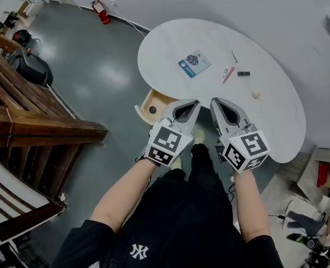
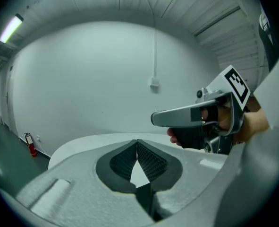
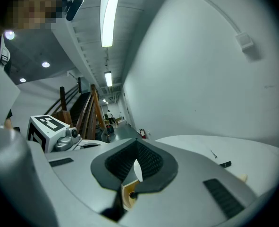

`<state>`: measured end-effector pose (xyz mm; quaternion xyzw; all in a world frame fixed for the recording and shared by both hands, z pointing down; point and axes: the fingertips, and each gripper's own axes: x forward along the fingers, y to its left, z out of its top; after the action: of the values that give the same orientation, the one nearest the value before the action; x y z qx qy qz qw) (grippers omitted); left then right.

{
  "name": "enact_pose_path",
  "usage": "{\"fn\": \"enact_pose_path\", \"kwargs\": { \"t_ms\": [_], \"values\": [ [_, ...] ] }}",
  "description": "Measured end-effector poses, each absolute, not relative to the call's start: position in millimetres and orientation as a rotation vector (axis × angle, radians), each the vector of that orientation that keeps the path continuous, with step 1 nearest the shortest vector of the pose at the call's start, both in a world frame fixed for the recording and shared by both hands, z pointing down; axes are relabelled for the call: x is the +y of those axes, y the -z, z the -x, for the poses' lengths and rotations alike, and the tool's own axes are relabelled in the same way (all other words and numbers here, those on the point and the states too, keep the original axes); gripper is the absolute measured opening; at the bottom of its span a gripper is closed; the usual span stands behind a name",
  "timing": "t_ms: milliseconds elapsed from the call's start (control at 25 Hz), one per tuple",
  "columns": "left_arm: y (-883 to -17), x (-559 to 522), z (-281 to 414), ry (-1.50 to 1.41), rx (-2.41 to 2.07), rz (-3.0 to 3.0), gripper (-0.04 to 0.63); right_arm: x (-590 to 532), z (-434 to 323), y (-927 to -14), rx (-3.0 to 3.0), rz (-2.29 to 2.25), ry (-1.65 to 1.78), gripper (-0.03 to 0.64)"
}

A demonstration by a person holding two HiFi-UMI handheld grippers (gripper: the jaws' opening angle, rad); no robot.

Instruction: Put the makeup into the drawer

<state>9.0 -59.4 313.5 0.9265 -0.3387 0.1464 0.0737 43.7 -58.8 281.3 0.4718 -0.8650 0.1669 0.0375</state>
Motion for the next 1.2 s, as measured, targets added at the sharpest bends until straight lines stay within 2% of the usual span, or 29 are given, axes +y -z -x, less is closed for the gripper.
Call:
{"fn": "enact_pose_path", "kwargs": {
  "t_ms": [400,760,1200],
  "values": [
    [-372,-146,-23,-0.557,-1.156,-2.686,0.011,-152,-57,-329,-2.703,-1.286,-0.632,0.015],
    [-463,-211,-30,-0.726,-1.248,-2.583,0.011,-214,-68,-403,-2.696,-1.165,-0.782,0.015],
    [-559,-249,-40,-1.062,-1.232,-2.607,0.030,-258,-73,-477,-2.646,-1.094,-0.858,0.015]
  ]
}}
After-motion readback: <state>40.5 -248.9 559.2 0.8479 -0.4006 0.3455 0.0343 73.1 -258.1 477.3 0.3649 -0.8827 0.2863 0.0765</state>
